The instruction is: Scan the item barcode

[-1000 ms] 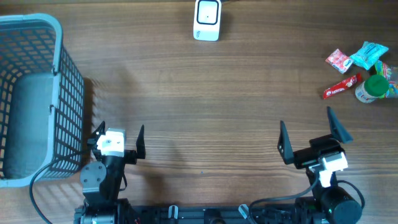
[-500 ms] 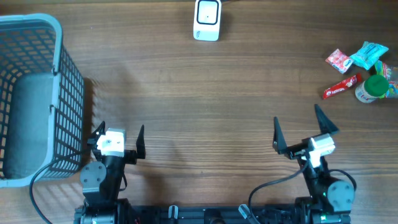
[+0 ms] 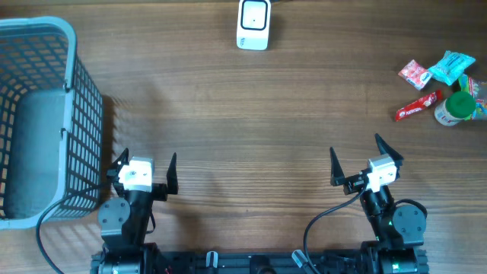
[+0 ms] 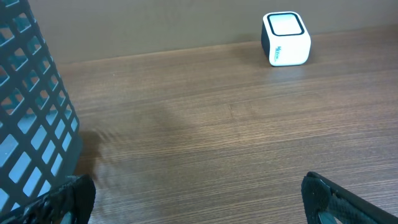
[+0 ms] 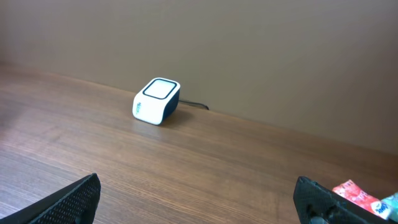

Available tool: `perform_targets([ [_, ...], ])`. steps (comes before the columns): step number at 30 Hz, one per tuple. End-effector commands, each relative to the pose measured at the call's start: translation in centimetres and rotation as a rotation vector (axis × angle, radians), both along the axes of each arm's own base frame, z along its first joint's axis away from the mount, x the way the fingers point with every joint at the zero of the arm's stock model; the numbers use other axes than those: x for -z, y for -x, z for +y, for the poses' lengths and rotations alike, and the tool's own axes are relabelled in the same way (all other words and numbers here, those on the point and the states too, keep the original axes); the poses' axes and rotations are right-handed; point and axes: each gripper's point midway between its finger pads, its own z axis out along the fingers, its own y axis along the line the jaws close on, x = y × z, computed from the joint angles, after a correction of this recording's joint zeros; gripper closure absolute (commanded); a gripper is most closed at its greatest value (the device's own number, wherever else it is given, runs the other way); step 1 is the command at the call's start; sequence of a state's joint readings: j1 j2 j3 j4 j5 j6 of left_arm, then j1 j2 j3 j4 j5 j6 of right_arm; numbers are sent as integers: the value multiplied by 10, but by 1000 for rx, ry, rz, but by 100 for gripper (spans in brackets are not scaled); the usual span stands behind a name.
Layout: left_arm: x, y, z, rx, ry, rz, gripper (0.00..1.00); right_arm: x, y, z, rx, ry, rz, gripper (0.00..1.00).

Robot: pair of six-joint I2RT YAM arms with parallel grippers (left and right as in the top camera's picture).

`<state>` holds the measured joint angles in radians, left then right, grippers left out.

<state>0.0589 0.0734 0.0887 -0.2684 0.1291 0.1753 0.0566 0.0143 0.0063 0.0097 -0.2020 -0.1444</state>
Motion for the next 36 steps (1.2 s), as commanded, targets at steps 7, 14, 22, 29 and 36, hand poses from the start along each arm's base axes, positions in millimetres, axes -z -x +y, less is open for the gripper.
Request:
perform_targets([
  [7, 0, 0, -3, 17, -10, -4, 0, -2, -1, -6, 41, 9, -13, 0],
  [14, 0, 0, -3, 17, -10, -4, 0, -2, -1, -7, 41, 10, -12, 0],
  [22, 0, 0, -3, 17, -10, -4, 0, -2, -1, -7, 41, 10, -12, 0],
  [29, 0, 0, -3, 17, -10, -4, 0, -2, -1, -7, 41, 10, -12, 0],
  [36, -3, 0, -2, 11, -13, -20, 0, -2, -1, -7, 41, 10, -12, 0],
])
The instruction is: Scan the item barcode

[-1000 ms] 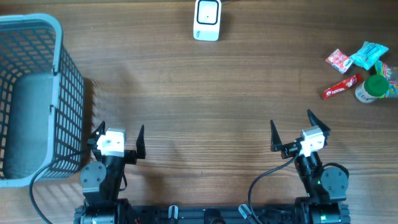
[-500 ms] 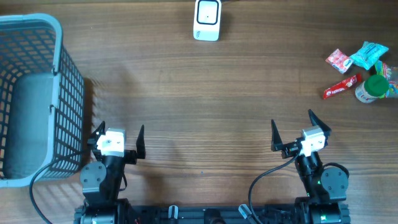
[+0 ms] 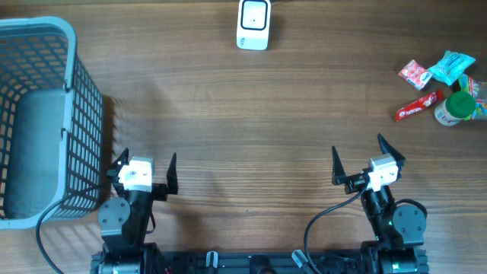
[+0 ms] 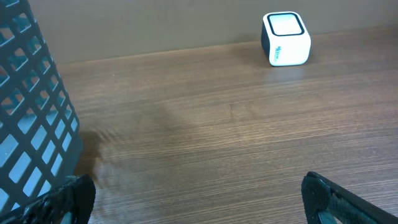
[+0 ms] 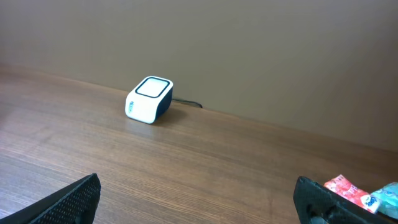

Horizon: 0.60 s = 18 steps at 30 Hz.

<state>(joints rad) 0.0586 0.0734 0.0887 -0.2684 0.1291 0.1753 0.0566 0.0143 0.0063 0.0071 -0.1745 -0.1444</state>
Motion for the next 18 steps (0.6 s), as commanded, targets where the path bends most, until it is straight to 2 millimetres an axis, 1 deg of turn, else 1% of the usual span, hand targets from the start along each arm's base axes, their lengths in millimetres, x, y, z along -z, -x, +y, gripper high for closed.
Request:
perform_targets([
  [1, -8, -1, -2, 11, -14, -40, 0, -2, 0, -2, 13, 10, -14, 0],
  [3, -17, -4, -1, 10, -19, -99, 0, -2, 0, -2, 13, 10, -14, 0],
  [6, -21, -8, 2, -9, -24, -174, 0, -2, 0, -2, 13, 10, -14, 0],
  [10, -19, -8, 4, -26, -12, -168, 0, -2, 0, -2, 13, 10, -14, 0],
  [13, -19, -8, 1, -15, -6, -166, 0, -2, 0, -2, 13, 9, -14, 0],
  [18, -19, -8, 0, -24, 56, -161, 0, -2, 0, -2, 13, 10, -14, 1],
])
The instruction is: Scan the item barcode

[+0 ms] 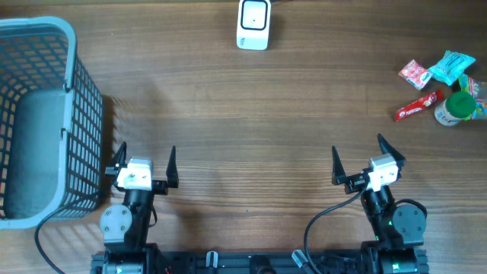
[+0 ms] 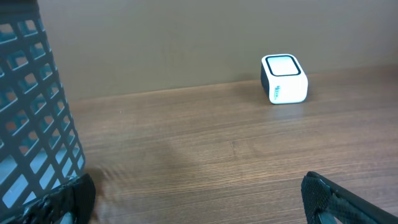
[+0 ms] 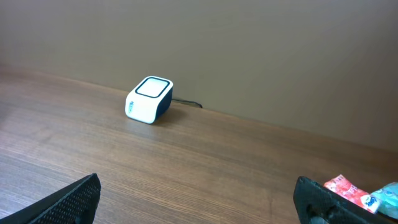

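A white barcode scanner (image 1: 253, 24) (image 2: 284, 86) (image 3: 149, 100) stands at the far middle of the wooden table. The items lie at the far right: a red packet (image 1: 415, 73) (image 3: 347, 190), a teal packet (image 1: 450, 66), a red bar (image 1: 418, 106) and a green-capped bottle (image 1: 454, 108). My left gripper (image 1: 146, 156) (image 2: 199, 199) is open near the front edge, with nothing between its fingers. My right gripper (image 1: 356, 148) (image 3: 199, 199) is open too and empty, well short of the items.
A grey wire basket (image 1: 72, 46) (image 2: 37, 124) stands at the left, close beside my left gripper. The scanner's cable runs off the far edge. A plain wall backs the table.
My left gripper has shifted slightly and its view has lifted, so the scanner sits lower and smaller in its frame. The right gripper and all objects are where they were.
Both grippers were open and empty near the front edge. The right wrist view then turned a little to the right, bringing more of the packets into sight. Now the left gripper has shifted slightly. Nothing has been touched.
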Available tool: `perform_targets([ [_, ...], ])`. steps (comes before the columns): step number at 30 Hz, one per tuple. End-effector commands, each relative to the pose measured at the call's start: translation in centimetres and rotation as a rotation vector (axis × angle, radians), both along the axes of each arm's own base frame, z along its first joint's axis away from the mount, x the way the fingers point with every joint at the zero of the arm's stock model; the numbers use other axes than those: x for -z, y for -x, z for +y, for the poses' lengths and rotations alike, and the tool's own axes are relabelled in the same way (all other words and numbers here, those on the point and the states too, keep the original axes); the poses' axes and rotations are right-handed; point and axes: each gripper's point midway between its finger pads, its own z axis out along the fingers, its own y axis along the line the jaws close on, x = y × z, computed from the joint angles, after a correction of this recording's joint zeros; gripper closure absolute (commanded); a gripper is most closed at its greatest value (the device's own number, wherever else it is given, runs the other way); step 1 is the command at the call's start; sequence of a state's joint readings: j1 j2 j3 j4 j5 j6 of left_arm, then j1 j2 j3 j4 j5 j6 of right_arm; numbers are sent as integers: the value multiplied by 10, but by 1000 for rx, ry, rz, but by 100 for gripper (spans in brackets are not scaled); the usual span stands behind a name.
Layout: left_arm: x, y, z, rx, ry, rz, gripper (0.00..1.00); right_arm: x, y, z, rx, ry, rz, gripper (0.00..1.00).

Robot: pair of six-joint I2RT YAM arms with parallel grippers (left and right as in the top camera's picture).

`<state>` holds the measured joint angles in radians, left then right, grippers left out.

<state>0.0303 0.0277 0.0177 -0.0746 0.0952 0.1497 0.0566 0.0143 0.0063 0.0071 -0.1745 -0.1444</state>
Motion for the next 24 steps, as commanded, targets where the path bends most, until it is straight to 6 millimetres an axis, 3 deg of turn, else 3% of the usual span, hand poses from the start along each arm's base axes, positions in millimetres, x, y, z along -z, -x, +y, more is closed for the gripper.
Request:
perform_targets([
  [1, 4, 0, -1, -7, 44, 5, 0, -2, 0, -2, 13, 10, -14, 0],
  [24, 5, 0, -2, -4, 74, 12, 0, -2, 0, -2, 13, 10, -14, 0],
])
